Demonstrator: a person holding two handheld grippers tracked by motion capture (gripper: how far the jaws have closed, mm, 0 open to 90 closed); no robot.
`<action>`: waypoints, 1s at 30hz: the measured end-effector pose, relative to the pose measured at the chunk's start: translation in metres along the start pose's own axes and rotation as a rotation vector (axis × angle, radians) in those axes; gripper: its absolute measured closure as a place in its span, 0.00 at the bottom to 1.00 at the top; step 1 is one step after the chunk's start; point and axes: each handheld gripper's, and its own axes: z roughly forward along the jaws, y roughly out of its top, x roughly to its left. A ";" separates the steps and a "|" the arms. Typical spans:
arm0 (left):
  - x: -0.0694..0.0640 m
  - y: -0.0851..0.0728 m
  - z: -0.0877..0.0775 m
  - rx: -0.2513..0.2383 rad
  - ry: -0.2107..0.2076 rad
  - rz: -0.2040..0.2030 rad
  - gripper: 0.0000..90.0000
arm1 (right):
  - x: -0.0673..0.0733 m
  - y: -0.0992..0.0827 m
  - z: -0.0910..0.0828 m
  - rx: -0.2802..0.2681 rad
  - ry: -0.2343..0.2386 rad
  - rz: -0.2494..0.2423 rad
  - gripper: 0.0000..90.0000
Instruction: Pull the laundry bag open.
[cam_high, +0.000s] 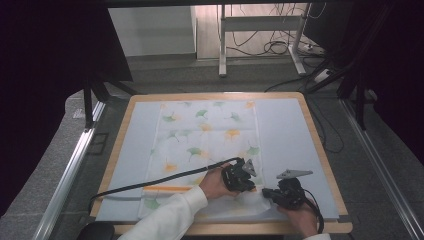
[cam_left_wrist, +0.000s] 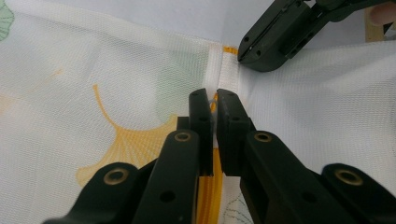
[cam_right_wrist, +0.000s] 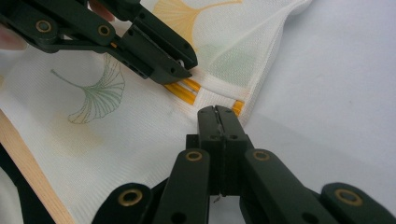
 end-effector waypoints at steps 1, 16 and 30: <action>0.000 0.000 0.000 -0.001 -0.001 0.000 0.96 | 0.000 0.000 0.000 0.000 0.000 0.000 1.00; -0.001 0.000 0.000 0.005 0.007 0.002 0.96 | -0.002 0.020 0.011 -0.010 -0.029 0.017 1.00; -0.002 -0.001 -0.003 0.025 0.018 0.009 0.96 | -0.008 0.017 0.011 -0.017 -0.016 0.046 1.00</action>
